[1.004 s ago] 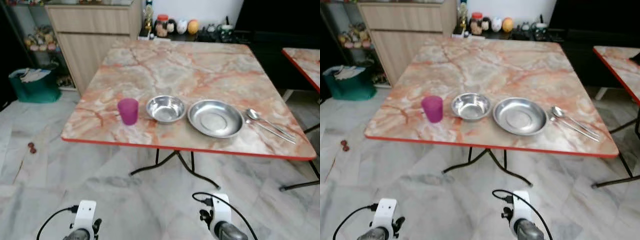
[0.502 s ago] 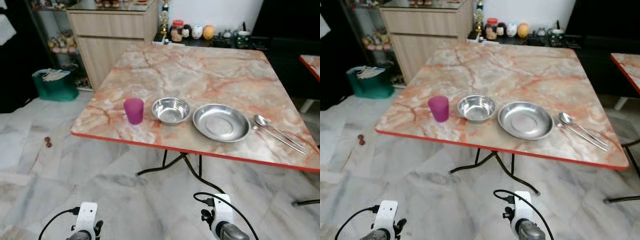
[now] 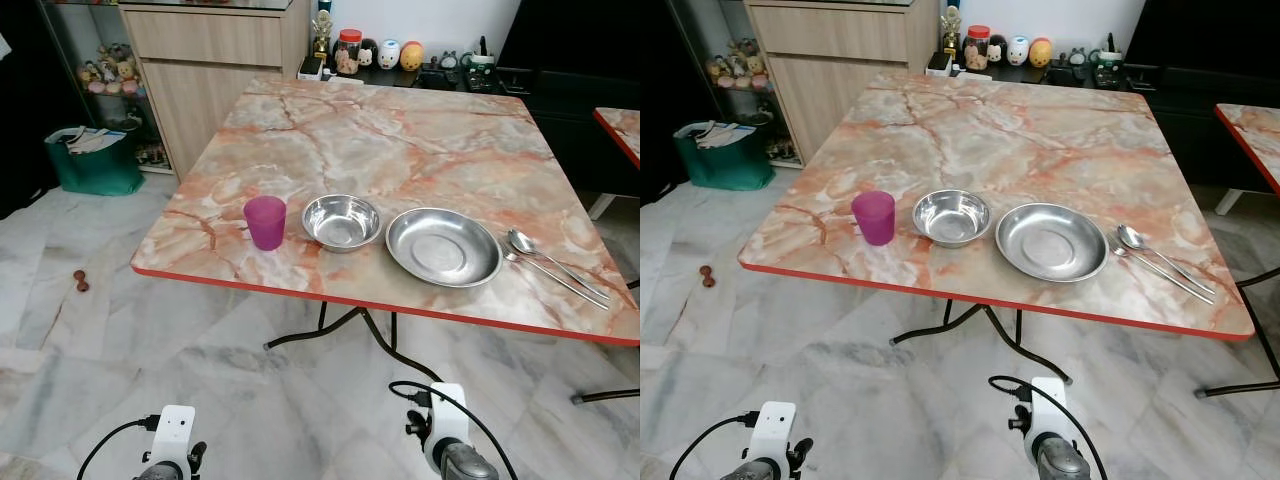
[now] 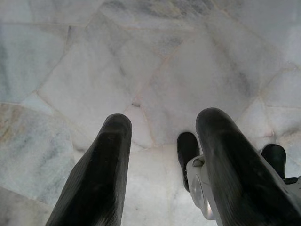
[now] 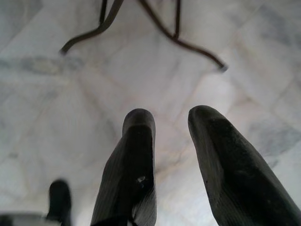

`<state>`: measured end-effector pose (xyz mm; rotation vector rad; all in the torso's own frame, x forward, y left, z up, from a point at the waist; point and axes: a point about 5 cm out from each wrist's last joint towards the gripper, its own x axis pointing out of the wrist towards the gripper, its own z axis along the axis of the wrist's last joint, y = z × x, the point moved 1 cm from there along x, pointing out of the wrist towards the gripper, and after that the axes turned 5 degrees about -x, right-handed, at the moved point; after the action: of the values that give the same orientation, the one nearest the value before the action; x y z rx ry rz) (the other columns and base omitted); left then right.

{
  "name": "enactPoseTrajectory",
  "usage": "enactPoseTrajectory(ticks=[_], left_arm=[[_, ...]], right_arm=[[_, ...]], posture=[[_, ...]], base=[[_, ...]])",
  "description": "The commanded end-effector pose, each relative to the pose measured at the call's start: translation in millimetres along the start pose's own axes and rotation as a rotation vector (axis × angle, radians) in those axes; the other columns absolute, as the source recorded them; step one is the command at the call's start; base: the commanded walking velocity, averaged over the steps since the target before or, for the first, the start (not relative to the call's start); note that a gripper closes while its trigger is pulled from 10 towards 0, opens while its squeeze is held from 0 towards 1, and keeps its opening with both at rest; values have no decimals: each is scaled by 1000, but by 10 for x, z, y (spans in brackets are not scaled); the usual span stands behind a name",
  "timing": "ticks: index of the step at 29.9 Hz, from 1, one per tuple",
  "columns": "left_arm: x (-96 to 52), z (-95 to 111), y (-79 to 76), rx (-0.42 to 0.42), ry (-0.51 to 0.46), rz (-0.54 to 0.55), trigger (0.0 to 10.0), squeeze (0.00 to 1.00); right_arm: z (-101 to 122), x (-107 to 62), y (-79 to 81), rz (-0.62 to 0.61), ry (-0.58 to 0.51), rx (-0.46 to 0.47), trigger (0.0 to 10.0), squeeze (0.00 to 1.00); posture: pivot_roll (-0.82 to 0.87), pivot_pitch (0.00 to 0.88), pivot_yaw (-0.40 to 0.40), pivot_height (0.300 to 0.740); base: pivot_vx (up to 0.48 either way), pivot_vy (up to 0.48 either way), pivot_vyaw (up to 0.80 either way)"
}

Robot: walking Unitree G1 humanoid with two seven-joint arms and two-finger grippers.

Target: Setting the table

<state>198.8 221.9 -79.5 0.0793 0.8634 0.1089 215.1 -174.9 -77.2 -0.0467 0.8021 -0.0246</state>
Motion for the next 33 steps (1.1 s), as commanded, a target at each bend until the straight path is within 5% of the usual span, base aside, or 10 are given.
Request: enactPoseTrajectory(ticks=[1, 17, 33], left_arm=[[-4, -27, 19, 7, 16, 7, 10000, 0], [-1, -12, 30, 22, 14, 5, 10000, 0], [-1, -21, 15, 21, 19, 6, 10000, 0]], right_arm=[[17, -11, -30, -34, -39, 16, 10000, 0], [126, -42, -61, -122, -173, 35, 10000, 0], [138, -43, -76, -114, -184, 30, 10000, 0]], posture=[[44, 0, -64, 740], [17, 0, -65, 740], [7, 0, -81, 740]], base=[[0, 0, 0], [0, 0, 0], [0, 0, 0]])
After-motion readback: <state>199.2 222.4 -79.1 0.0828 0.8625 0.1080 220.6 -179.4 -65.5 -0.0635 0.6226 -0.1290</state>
